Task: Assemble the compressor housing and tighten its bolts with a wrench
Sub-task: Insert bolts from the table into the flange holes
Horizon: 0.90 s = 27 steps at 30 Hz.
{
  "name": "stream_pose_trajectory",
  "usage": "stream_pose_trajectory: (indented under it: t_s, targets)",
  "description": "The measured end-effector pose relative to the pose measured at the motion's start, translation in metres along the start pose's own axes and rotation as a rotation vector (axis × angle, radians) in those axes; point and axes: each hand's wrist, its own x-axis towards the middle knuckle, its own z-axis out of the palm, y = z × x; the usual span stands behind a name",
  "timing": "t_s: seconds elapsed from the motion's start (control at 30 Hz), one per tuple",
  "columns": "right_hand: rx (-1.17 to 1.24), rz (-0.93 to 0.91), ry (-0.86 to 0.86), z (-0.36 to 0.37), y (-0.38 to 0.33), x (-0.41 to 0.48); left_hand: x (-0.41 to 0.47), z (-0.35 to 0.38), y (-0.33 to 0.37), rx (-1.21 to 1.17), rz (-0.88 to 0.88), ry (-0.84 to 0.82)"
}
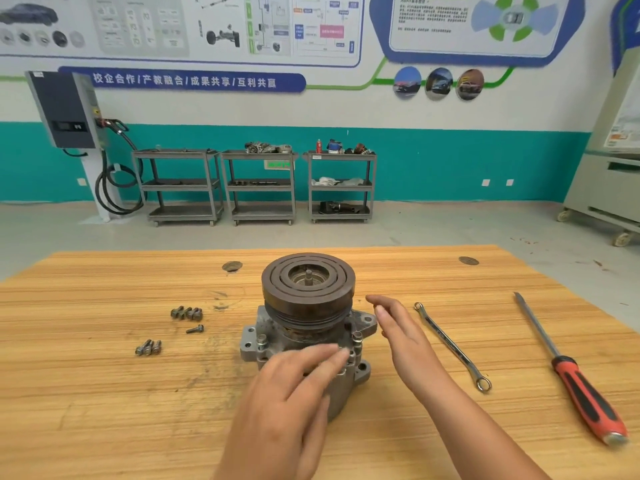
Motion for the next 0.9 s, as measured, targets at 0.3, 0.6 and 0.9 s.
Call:
stream_pose_trajectory:
  t_s: [0.3,0.6,0.9]
  targets:
    - [0.448,0.168,-0.081,0.023,0.024,0.005,-0.021,0.011,-0.027,-0.370,-0.808,0.408]
    - [0.497,0.159,0.125,0.044,0.013,-0.039,0.006,0.043,-0.046,-0.879,-0.990,0.287]
    - [0.172,0.144,-0.008,0.056,-0.010,-0.110,0.026,0.048,-0.082,-1.062,-0.913,0.323]
